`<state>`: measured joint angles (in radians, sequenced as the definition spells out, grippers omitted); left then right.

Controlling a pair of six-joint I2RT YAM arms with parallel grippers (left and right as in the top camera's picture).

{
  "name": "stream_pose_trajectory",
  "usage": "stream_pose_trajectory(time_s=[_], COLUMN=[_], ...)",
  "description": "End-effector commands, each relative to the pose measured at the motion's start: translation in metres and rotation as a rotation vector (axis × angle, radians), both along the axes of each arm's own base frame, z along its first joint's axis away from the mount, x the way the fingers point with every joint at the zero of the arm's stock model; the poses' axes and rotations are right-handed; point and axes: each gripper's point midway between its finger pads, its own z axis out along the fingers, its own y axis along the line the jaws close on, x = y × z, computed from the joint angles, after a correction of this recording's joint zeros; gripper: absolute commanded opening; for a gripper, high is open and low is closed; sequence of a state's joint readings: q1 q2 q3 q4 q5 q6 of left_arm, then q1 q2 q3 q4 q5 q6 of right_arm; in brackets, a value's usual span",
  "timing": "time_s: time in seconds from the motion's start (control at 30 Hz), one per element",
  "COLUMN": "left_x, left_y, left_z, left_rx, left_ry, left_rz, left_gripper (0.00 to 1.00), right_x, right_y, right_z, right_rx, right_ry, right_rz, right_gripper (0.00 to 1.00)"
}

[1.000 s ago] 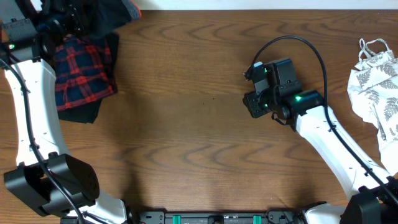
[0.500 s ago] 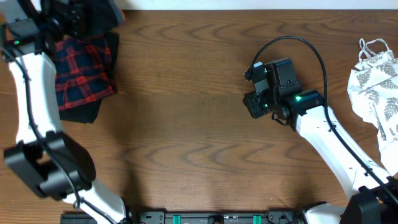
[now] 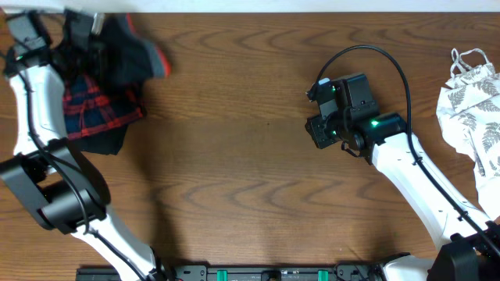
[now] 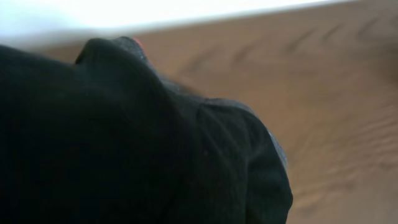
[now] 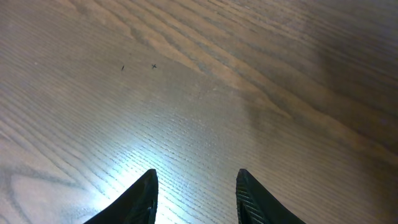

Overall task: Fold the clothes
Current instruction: 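Adjust the pants on top of the plaid shirt with the left gripper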

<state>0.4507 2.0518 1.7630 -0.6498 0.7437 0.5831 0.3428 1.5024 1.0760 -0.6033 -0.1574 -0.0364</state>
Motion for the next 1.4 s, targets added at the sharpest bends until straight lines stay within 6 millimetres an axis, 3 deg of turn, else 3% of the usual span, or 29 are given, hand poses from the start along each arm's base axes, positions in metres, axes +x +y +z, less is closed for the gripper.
stream_pose_trajectory(time_s=[0.0,0.07,0.23,0.67,0.8,1.0,1.37], left_x=[-0.019,-0.033,-0.036,-0.034,-0.034,-0.049,-0.067], left_y=[0.044,0.052,0.058,0.058,0.067,0.107,0.122], left_z=[-0.034,-0.033,-0.004,0.01,0.012,-0.014,-0.035], left_rx=[-0.009,-0.093,-0.29,-0.359,-0.346,-0.249,-0.173], left_ry=[0.109,0.125,0.009,-0.036,-0.057,0.065,0.183], left_rz=[0.094,0.11,0.097,0.091,0.102,0.28,0.367], left_gripper=[0.06,0.06,0.06,0.06,0.06,0.06,0.06], right_x=[0.0,0.0,0.001,0.001,0.0,0.001,0.001], right_y=[0.0,0.0,0.0,0.0,0.0,0.0,0.0], right_z=[0.009,0.009,0.01,0.01,0.009,0.01,0.01], right_rx=[0.015,0.015,0.012,0.012,0.011,0.012,0.012], right_ry=[-0.021,-0.022,-0.031,-0.028,-0.026,-0.028,-0.031], right_rz=[-0.008,-0.007,0.002,0.001,0.001,0.002,0.002], right_gripper=[0.39,0.39,0.39,0.39,0.39,0.39,0.39])
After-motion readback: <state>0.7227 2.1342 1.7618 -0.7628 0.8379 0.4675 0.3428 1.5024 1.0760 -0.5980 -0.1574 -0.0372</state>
